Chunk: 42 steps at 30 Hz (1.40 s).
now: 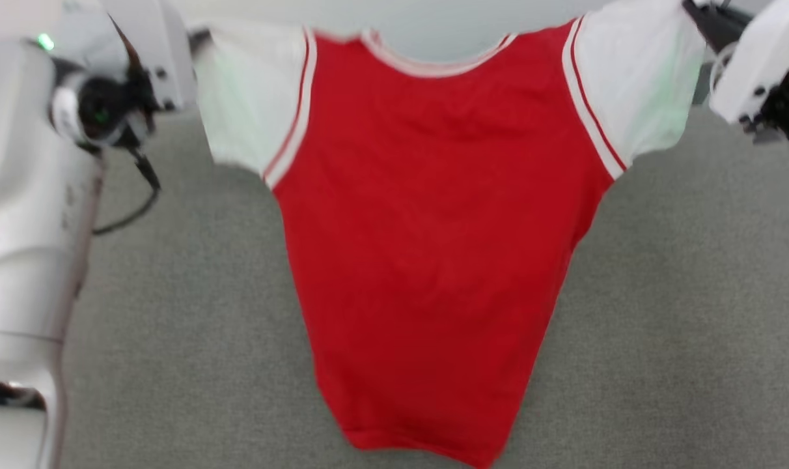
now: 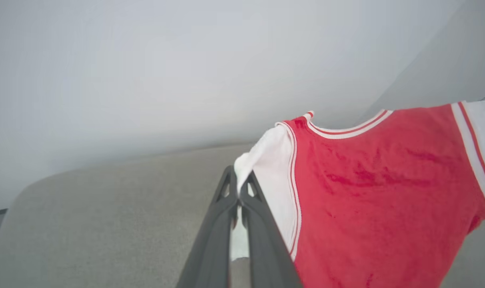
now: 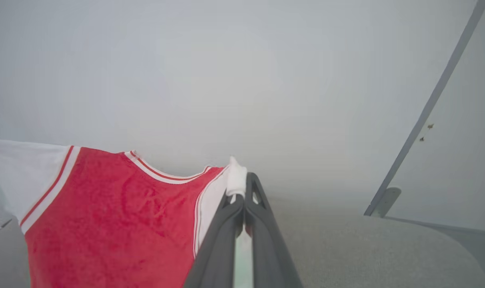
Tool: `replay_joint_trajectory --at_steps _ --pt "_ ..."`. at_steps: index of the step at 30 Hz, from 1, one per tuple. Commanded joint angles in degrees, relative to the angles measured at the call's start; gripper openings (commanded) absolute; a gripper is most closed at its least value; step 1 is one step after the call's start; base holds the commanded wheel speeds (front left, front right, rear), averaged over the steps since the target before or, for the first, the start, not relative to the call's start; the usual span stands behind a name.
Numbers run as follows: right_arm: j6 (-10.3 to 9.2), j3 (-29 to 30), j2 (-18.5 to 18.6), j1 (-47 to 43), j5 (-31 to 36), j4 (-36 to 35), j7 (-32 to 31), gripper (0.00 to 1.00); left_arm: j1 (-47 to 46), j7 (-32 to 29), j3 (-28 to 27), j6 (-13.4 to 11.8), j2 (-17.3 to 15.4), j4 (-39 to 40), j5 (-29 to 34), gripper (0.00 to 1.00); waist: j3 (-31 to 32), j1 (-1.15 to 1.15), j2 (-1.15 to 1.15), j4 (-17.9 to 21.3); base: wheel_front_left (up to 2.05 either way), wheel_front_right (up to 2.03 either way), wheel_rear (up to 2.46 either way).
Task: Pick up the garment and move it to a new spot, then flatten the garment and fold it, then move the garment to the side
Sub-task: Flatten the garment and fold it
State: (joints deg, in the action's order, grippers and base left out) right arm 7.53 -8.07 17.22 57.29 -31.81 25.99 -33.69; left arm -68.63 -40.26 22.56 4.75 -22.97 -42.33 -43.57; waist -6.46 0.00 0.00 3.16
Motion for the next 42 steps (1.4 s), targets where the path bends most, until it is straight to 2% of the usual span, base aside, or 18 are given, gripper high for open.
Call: replay_joint_trajectory --at_steps 1,10,18,27,34,42 --pt "-0.09 -0.68 -0.41 1.61 0.35 0.47 1.73 0.00 -1.51 1.51 -0.44 -0.22 -0.40 0.09 0.56 0.00 3.71 0.00 0.00 -0.27 0.00 0.00 0.00" --pt "-0.09 -2.83 -1.30 9.42 0.11 4.32 9.65 0.00 -7.76 7.17 -1.28 0.10 -1.98 -0.57 2.32 0.00 6.40 0.00 0.00 -0.72 0.00 0.00 0.00" --pt "-0.09 -4.78 -0.15 14.67 -0.19 8.42 14.53 0.00 -12.01 9.17 -1.28 0.65 -2.28 -1.26 2.74 0.00 5.22 0.00 0.00 -1.25 0.00 0.00 0.00" --pt "-0.09 -8.59 0.53 20.28 0.58 12.61 21.39 0.00 -16.44 13.56 -0.20 1.29 -2.07 -2.32 4.38 0.00 -3.58 0.00 0.00 -1.44 0.00 0.00 0.00" --pt "-0.09 -10.91 0.49 27.23 3.54 17.72 28.01 0.00 -22.26 18.65 0.90 0.94 -0.48 -4.32 6.79 0.00 -11.91 0.00 0.00 -1.39 0.00 0.00 0.00" --pt "-0.09 -10.39 0.94 36.52 13.66 25.67 46.62 0.00 -31.74 31.35 1.99 1.34 1.28 -7.92 10.76 0.00 -19.13 0.00 0.00 -2.20 0.00 0.00 0.00"
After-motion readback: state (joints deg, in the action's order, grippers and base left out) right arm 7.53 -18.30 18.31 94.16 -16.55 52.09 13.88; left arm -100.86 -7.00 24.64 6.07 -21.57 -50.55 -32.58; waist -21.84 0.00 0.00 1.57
